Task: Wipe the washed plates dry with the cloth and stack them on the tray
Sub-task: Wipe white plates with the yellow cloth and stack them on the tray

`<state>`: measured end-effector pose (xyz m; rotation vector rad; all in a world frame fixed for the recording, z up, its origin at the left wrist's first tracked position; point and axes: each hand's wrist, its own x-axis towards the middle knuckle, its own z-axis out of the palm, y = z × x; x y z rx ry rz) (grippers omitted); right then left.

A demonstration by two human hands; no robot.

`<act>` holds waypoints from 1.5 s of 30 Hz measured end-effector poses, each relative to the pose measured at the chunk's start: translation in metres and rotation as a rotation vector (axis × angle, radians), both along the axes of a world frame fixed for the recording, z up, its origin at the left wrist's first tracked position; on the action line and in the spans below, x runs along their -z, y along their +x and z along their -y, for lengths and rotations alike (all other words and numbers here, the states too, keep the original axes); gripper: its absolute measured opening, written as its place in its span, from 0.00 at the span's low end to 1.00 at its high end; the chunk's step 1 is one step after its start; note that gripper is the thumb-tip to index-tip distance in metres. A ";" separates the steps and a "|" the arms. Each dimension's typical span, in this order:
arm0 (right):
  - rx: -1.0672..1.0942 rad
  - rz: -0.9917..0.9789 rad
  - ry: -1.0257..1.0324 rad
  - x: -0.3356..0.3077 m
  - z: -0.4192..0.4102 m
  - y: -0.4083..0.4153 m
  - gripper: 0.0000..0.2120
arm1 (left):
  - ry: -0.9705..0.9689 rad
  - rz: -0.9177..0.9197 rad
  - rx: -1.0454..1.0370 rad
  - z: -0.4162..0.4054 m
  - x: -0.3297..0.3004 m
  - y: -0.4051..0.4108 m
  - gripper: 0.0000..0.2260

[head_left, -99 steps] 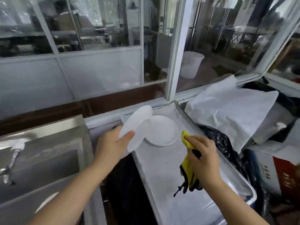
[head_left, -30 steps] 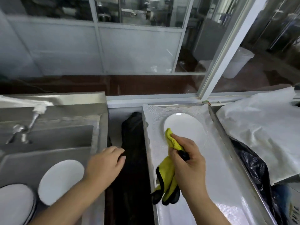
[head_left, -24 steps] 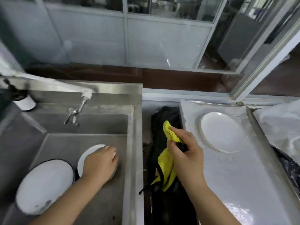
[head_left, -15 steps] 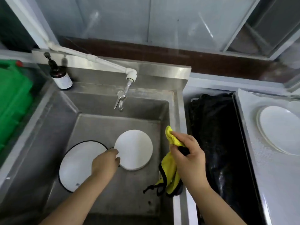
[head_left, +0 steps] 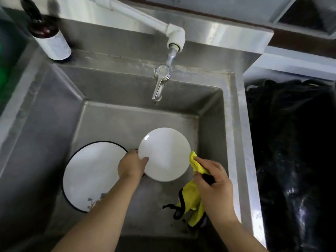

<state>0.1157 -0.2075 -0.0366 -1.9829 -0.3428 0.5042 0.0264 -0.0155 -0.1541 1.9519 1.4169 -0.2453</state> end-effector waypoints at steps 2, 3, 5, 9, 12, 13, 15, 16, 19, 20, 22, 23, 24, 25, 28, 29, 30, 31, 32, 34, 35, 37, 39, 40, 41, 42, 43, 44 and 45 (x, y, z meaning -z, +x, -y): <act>0.000 0.010 -0.008 0.004 -0.002 0.001 0.20 | 0.007 -0.037 0.016 -0.001 0.007 0.001 0.15; 0.001 0.011 -0.006 0.005 -0.003 0.002 0.20 | 0.009 -0.048 0.019 -0.002 0.010 0.001 0.14; 0.002 0.017 -0.004 0.005 -0.004 0.004 0.20 | 0.004 -0.060 -0.012 -0.004 0.013 0.001 0.12; 0.005 0.018 0.013 0.003 -0.005 0.006 0.21 | -0.021 -0.037 -0.051 -0.005 0.013 0.000 0.12; 0.012 0.011 0.023 0.000 -0.006 0.007 0.22 | -0.048 0.040 -0.116 -0.003 0.010 -0.002 0.12; 0.013 0.007 0.021 -0.001 -0.006 0.008 0.22 | -0.089 0.082 -0.152 -0.002 0.009 -0.002 0.11; 0.021 0.013 0.018 -0.004 -0.006 0.007 0.21 | -0.223 0.186 -0.260 0.002 0.007 -0.001 0.07; 0.028 0.017 0.019 -0.006 -0.006 0.007 0.21 | -0.298 0.239 -0.341 0.004 0.004 0.001 0.07; 0.044 0.032 0.012 -0.012 -0.004 0.005 0.20 | -0.461 0.340 -0.524 0.007 -0.003 0.007 0.19; 0.045 0.041 0.008 -0.015 -0.003 0.005 0.20 | -0.496 0.349 -0.523 0.007 -0.003 0.009 0.23; 0.046 0.055 -0.002 -0.022 0.000 0.004 0.19 | -0.529 0.353 -0.482 0.007 -0.003 0.012 0.24; 0.048 0.056 0.000 -0.025 0.001 0.004 0.18 | -0.538 0.366 -0.480 0.006 -0.002 0.013 0.20; 0.050 0.058 0.003 -0.029 0.002 0.005 0.18 | -0.548 0.386 -0.489 0.005 -0.003 0.014 0.16; 0.049 0.064 0.004 -0.033 0.003 0.005 0.18 | -0.549 0.400 -0.494 0.005 -0.005 0.014 0.12; 0.048 0.092 0.007 -0.047 0.004 0.007 0.19 | -0.483 0.427 -0.466 0.004 -0.021 0.010 0.05; 0.045 0.100 0.010 -0.052 0.005 0.007 0.20 | -0.438 0.441 -0.446 0.003 -0.029 0.007 0.04; 0.042 0.110 0.016 -0.057 0.005 0.007 0.21 | -0.393 0.462 -0.421 0.003 -0.038 0.003 0.04; 0.038 0.120 0.023 -0.063 0.006 0.007 0.21 | -0.353 0.485 -0.389 0.003 -0.048 -0.002 0.04; 0.033 0.129 0.031 -0.069 0.007 0.006 0.21 | -0.308 0.499 -0.342 0.003 -0.060 -0.006 0.06; 0.018 0.146 0.038 -0.082 0.008 0.005 0.20 | -0.184 0.483 -0.209 0.005 -0.087 -0.017 0.06; 0.011 0.160 0.041 -0.088 0.009 0.004 0.20 | -0.110 0.468 -0.141 0.006 -0.101 -0.023 0.06; -0.003 0.192 0.058 -0.102 0.011 0.001 0.21 | 0.040 0.454 -0.016 0.009 -0.127 -0.035 0.07; -0.025 0.212 0.077 -0.116 0.013 -0.002 0.22 | 0.171 0.472 0.091 0.012 -0.154 -0.046 0.09; -0.039 0.222 0.091 -0.123 0.014 -0.004 0.23 | 0.228 0.489 0.141 0.013 -0.167 -0.051 0.09; -0.052 0.231 0.106 -0.130 0.015 -0.005 0.23 | 0.268 0.508 0.178 0.014 -0.182 -0.055 0.10; -0.066 0.243 0.122 -0.137 0.016 -0.007 0.24 | 0.293 0.530 0.206 0.015 -0.197 -0.058 0.11; -0.080 0.257 0.139 -0.144 0.017 -0.008 0.24 | 0.317 0.550 0.228 0.016 -0.214 -0.060 0.14; -0.097 0.275 0.155 -0.151 0.018 -0.008 0.24 | 0.356 0.572 0.243 0.017 -0.230 -0.062 0.16; -0.115 0.299 0.167 -0.159 0.019 -0.009 0.24 | 0.407 0.596 0.248 0.019 -0.247 -0.064 0.18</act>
